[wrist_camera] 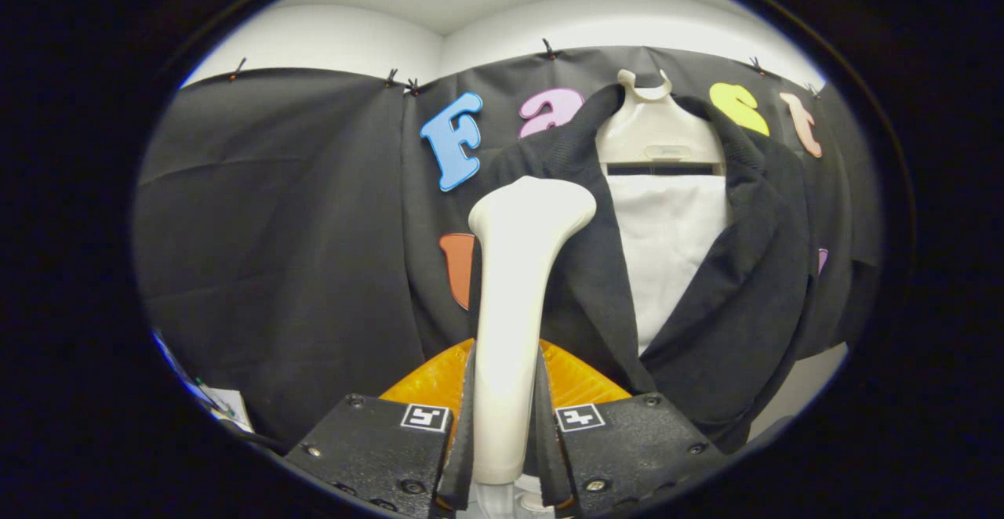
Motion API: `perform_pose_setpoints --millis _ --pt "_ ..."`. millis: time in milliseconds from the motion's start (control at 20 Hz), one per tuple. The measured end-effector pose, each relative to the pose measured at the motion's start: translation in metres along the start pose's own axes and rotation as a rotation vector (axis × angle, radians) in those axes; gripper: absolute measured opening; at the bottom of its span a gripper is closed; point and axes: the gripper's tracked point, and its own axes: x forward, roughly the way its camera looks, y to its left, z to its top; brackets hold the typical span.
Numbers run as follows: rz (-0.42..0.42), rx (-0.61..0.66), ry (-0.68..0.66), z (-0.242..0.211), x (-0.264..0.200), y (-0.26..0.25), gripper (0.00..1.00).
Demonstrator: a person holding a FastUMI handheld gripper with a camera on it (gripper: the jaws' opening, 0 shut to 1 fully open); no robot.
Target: Iron the clothes twice with a garment steamer, once on the left side and once on the right side.
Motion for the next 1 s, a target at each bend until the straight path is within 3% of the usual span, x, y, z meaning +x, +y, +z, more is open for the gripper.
perform_pose_setpoints --millis 1000 --pt "-0.040 -0.011 0.166 -0.108 -0.016 -0.028 0.36"
